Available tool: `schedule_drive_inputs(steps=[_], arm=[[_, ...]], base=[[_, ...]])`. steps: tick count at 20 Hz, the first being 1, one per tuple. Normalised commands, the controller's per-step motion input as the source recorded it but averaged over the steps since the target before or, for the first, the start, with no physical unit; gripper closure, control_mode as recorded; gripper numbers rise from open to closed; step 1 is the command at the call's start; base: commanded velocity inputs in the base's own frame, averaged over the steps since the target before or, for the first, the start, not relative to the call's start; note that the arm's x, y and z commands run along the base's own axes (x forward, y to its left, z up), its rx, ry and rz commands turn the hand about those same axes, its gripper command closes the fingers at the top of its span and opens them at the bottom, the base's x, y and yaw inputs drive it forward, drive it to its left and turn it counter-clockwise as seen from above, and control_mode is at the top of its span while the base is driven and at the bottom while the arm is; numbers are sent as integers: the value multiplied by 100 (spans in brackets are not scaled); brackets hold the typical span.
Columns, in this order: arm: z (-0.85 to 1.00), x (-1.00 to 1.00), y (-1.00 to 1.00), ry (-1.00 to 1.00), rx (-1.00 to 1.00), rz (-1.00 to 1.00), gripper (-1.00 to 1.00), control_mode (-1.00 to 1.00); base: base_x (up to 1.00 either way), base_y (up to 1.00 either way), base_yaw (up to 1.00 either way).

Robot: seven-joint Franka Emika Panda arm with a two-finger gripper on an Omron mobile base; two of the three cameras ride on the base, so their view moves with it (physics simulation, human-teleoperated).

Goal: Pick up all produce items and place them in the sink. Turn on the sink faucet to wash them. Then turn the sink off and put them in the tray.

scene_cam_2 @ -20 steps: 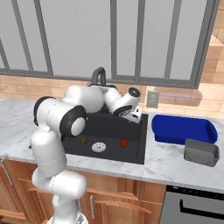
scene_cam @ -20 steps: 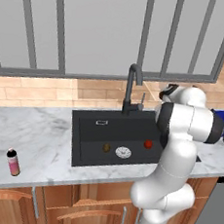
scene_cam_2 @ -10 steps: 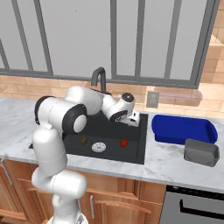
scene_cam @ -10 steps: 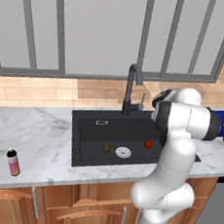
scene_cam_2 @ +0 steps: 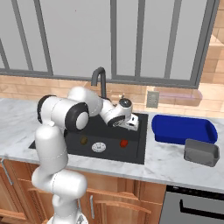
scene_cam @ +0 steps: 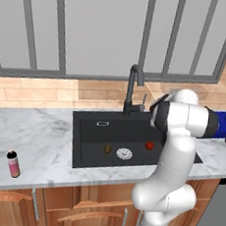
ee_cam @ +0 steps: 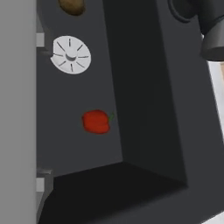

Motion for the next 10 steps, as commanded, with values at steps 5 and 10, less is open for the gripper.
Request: schedule_drive_inputs(steps=[5, 10], arm=[[-32, 0, 0, 0, -3, 0, -100, -100], [-28, 0, 0, 0, -2, 0, -100, -100]], base=[[0, 0, 0], [0, 0, 0]])
